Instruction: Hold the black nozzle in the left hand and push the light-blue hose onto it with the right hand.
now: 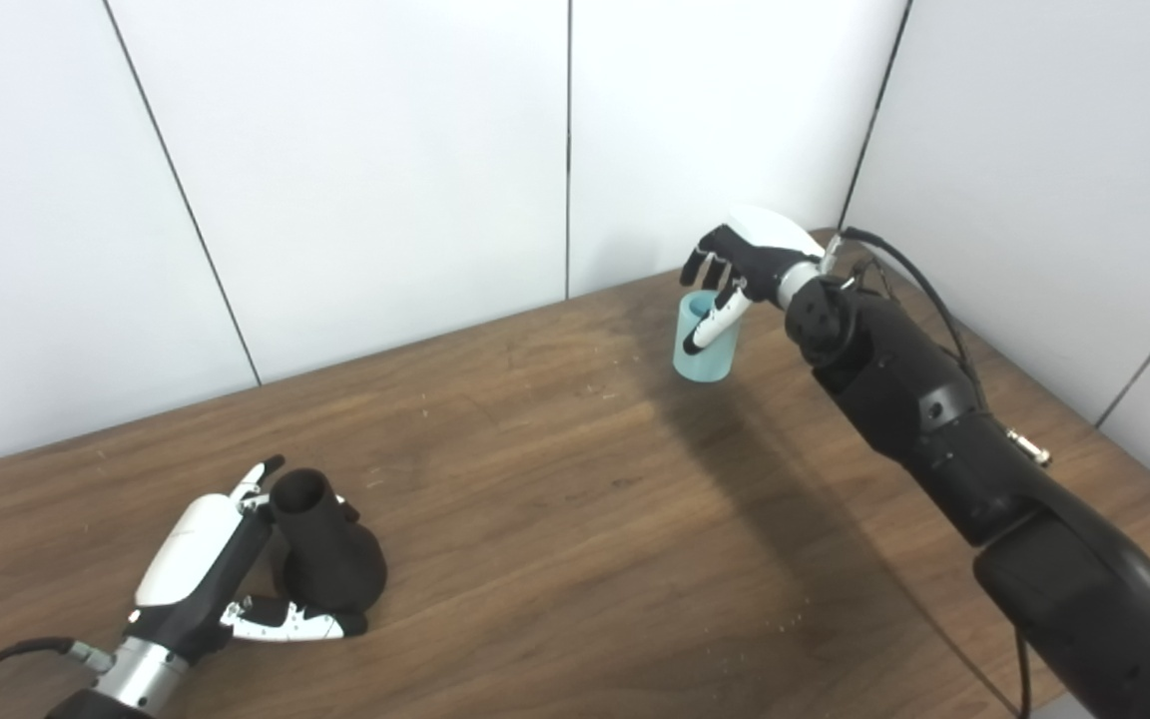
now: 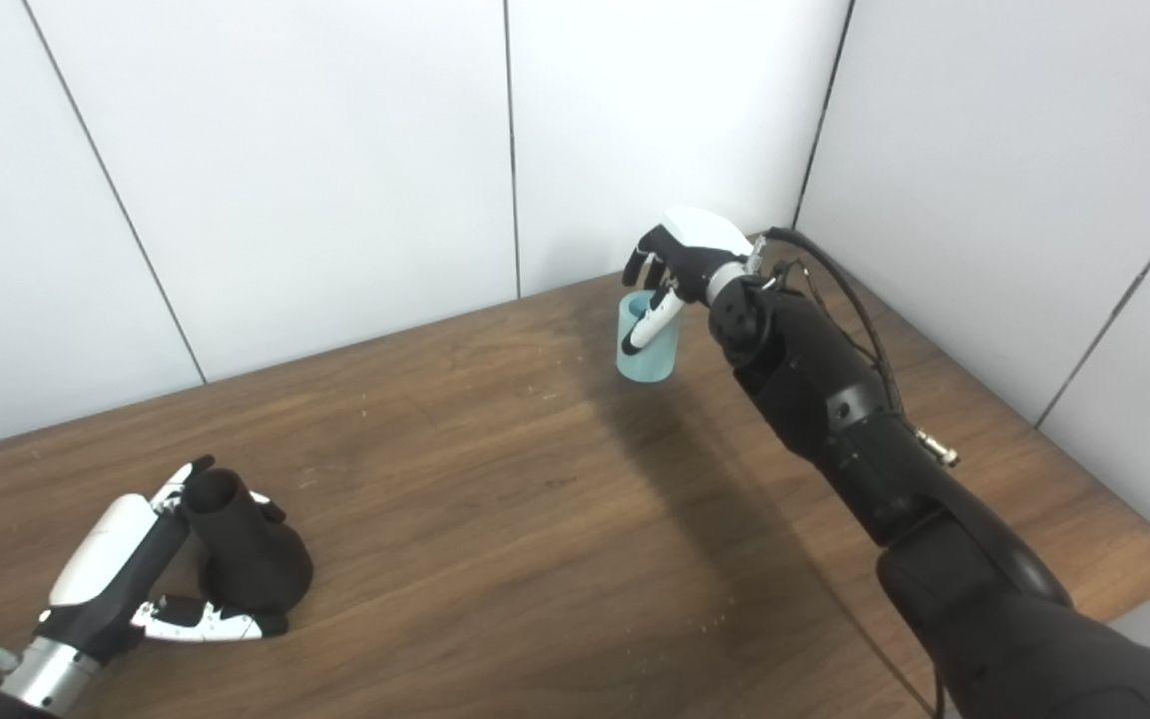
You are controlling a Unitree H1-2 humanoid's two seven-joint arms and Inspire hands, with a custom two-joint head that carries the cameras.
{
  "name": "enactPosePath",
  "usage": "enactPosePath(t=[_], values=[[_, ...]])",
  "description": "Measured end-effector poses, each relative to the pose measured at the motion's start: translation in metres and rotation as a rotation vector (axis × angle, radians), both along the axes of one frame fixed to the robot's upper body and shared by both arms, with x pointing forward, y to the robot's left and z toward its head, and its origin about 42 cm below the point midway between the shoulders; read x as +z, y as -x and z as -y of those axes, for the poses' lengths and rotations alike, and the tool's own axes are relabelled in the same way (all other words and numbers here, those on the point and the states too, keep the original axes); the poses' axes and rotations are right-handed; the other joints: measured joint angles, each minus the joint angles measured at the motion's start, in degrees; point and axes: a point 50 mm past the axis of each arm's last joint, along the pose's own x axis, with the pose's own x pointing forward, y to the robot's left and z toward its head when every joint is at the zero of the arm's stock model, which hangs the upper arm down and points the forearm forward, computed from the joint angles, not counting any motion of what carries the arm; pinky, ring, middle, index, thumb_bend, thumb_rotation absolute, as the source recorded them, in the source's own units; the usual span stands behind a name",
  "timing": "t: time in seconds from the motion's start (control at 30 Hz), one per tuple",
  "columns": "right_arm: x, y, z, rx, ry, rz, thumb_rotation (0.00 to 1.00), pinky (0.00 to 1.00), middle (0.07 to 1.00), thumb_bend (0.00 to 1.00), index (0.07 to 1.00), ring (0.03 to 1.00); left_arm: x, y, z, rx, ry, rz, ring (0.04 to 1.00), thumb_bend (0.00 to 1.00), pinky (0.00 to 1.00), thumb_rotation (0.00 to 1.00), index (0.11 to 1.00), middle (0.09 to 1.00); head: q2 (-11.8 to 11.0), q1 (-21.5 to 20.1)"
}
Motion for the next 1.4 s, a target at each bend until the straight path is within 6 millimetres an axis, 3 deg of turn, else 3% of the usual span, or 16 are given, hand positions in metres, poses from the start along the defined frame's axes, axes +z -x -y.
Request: enactPosePath(t=[0.2,0.23,0.27,0.43,0.53,1.0,1.4], values=[[0.002,0.000,0.003,-0.002,0.013,-0.066,0.00,0.53,0.531,0.53,0.631,0.443,0.000,0.000,0.000,0.000,-0.001,0.000,0.584,0.53,0.99,0.00,0.484,0.480,0.0,0.0],[0.004,0.000,0.004,-0.001,0.015,-0.082,0.00,0.55,0.654,0.65,0.651,0.590,0.000,0.000,0.000,0.000,-0.001,0.000,0.584,0.53,0.99,0.00,0.484,0.481,0.0,0.0],[0.005,0.000,0.005,-0.005,0.016,-0.097,0.00,0.56,0.696,0.69,0.658,0.640,0.000,0.000,0.000,0.000,-0.001,0.000,0.584,0.53,0.99,0.00,0.484,0.481,0.0,0.0],[0.000,0.002,0.007,-0.017,-0.019,-0.215,0.00,0.60,0.806,0.79,0.695,0.744,0.000,0.000,0.000,0.000,-0.001,-0.001,0.584,0.53,0.99,0.00,0.485,0.478,0.4,0.1],[-0.007,0.004,0.007,-0.015,-0.030,-0.257,0.00,0.61,0.824,0.80,0.705,0.759,0.000,0.000,-0.002,0.001,-0.002,-0.001,0.583,0.53,0.99,0.00,0.486,0.477,0.5,0.1],[-0.005,0.004,0.009,-0.024,-0.030,-0.279,0.00,0.61,0.820,0.82,0.712,0.759,0.001,0.000,-0.002,-0.004,-0.007,-0.002,0.584,0.53,0.99,0.00,0.484,0.481,0.9,0.0],[-0.002,0.004,0.007,-0.027,-0.013,-0.213,0.00,0.55,0.739,0.81,0.698,0.685,0.001,0.000,-0.002,-0.005,-0.007,-0.002,0.583,0.53,0.99,0.00,0.487,0.476,0.9,0.1]])
